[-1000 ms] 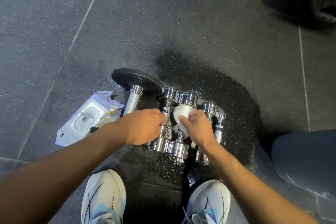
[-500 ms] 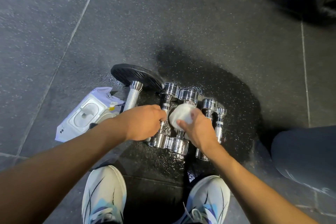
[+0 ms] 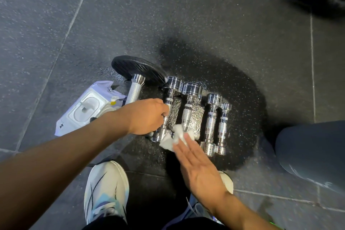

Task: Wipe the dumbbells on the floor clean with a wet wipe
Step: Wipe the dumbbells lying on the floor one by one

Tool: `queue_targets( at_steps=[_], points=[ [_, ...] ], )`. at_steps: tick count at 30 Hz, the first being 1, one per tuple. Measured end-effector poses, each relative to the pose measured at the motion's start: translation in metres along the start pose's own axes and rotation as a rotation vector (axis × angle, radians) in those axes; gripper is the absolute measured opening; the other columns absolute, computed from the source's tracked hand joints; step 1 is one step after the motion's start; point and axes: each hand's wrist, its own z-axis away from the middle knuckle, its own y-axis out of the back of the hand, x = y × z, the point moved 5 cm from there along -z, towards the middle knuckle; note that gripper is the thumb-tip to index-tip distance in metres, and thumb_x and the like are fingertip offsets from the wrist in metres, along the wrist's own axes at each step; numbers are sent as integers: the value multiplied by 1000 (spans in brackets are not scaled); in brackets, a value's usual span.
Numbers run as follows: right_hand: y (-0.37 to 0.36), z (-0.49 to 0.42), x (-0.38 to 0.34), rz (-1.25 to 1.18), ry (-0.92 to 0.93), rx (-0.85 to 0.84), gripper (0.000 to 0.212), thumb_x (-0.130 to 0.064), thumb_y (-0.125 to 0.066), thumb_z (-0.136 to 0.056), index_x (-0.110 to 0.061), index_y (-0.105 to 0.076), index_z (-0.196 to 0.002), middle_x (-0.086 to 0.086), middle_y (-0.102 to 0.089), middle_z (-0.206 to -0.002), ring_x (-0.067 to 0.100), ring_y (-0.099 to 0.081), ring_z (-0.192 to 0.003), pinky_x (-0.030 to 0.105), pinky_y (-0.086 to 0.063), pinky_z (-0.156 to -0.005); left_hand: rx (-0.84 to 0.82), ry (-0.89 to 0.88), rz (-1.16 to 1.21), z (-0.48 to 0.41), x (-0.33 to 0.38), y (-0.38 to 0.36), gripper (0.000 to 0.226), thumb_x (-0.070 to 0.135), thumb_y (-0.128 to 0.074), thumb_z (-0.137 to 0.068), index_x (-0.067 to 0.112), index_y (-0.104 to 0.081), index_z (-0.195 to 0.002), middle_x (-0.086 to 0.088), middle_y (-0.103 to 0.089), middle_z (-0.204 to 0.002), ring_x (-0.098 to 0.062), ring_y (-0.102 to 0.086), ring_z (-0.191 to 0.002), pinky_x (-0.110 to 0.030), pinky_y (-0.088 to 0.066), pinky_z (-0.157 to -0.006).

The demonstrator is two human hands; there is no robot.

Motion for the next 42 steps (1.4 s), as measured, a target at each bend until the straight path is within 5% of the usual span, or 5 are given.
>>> queue_targets(
  at_steps=[12,19,25,30,42],
  points=[
    [-8,17,4,120,110,-107,61,-43,-35,-107,-11,-28,-159,9,-23,-167,26,-8,-158,51,-16,-124,-13,20,6,4,0,2,27,22,-42,-102,24,-61,-121,6,-55,-118,-16,-57,-100,-36,-46,-93],
    [13,16,-14,-691,-534,-124,79,-56,-35,-105,-27,11,-162,-10,15,-169,3,6,-153,18,-5,-119,-23,16,-3,1,1,1,23,23,-43,-102,25,-61,-118,5,-55,-116,-15,-55,-95,-36,-47,-88],
    [16,-24,11,-782,-639,-79,62,-46,-41,-105,-13,-22,-155,5,-38,-159,28,-41,-142,33,-33,-115,-31,26,-5,2,0,1,21,23,-44,-100,24,-61,-111,3,-56,-111,-18,-58,-96,-43,-49,-91],
    [33,-70,32,-797,-654,51,32,-21,-43,-108,-11,-35,-136,15,-61,-108,19,-61,-68,19,-51,-54,-46,24,-10,1,2,1,22,23,-44,-101,25,-61,-115,4,-55,-113,-16,-57,-95,-39,-48,-89],
    [27,-103,66,-1353,-977,40,48,-21,-60,-100,-12,-43,-144,7,-61,-131,26,-64,-114,47,-57,-99,-55,23,-8,-1,0,-3,26,25,-43,-102,26,-59,-123,7,-53,-119,-15,-55,-101,-38,-47,-93]
  ],
)
